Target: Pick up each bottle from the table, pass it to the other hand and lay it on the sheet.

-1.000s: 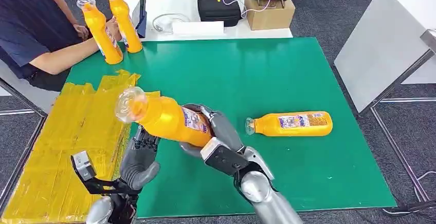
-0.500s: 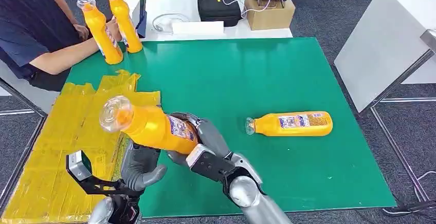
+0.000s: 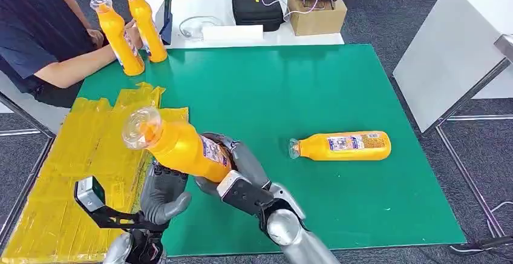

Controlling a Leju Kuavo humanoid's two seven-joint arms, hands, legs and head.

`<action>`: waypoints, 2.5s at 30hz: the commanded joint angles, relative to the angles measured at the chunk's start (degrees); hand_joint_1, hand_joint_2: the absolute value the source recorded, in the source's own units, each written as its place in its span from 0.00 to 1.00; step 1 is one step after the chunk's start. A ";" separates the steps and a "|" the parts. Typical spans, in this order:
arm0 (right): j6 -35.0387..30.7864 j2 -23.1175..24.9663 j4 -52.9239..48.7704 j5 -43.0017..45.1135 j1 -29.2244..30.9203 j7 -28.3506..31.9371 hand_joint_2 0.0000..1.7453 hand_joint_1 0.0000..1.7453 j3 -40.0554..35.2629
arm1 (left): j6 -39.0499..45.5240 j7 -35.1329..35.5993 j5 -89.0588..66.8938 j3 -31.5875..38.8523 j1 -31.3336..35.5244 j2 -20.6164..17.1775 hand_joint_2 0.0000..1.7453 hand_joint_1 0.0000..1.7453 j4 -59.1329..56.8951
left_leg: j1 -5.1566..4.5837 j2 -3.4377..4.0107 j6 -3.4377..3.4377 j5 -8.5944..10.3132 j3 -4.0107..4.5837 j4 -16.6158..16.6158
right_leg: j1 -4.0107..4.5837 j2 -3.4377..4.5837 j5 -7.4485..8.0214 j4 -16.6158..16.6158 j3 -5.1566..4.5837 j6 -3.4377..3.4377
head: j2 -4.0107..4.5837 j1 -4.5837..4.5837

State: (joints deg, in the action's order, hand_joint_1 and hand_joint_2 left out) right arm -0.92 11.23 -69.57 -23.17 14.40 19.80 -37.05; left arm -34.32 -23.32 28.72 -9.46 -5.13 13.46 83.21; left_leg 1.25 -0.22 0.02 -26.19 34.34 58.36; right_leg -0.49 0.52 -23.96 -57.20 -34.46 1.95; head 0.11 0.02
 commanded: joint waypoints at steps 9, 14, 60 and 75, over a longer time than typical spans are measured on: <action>1.28 2.32 11.51 -5.87 1.51 -0.29 1.00 1.00 -16.09 | 12.03 -4.09 -17.02 0.13 1.95 -0.60 1.00 0.00 1.66 | 0.01 0.11 -0.03 -0.03 -0.20 -0.09 | 0.04 0.05 -0.01 0.08 0.15 -0.07 | 0.00 0.02; 1.34 2.87 13.99 -6.29 1.89 0.25 1.00 1.00 -18.31 | 17.34 -6.82 -25.16 -0.89 2.92 -0.12 1.00 0.00 1.85 | 0.01 -0.03 -0.06 0.01 -0.09 -0.06 | 0.02 -0.09 -0.01 0.06 0.08 -0.04 | 0.00 0.04; -3.84 0.61 11.04 -8.17 -0.47 -2.03 0.00 0.00 -14.35 | 20.94 -9.03 -29.52 1.80 2.29 -0.01 1.00 1.00 2.81 | -0.01 -0.17 -0.06 0.01 -0.15 -0.08 | 0.00 -0.25 -0.06 0.09 0.13 -0.05 | 0.00 0.02; -4.83 -23.58 -17.11 -13.33 -10.33 -5.26 0.00 0.00 8.60 | 74.32 -5.56 -95.23 15.54 -0.10 -1.71 1.00 1.00 -4.94 | -0.13 -0.38 -0.14 0.07 -0.18 -0.18 | -0.13 -0.43 -0.05 0.21 0.28 0.03 | 0.00 0.00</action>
State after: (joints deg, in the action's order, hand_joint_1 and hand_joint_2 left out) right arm -7.62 5.58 -71.50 -35.66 9.01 14.87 -42.28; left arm 9.88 -35.41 -24.23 0.11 -5.27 13.38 87.34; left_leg 1.22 -0.20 0.02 -26.19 34.39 58.36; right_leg -0.55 0.53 -23.96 -57.20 -34.56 1.95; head 0.11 0.02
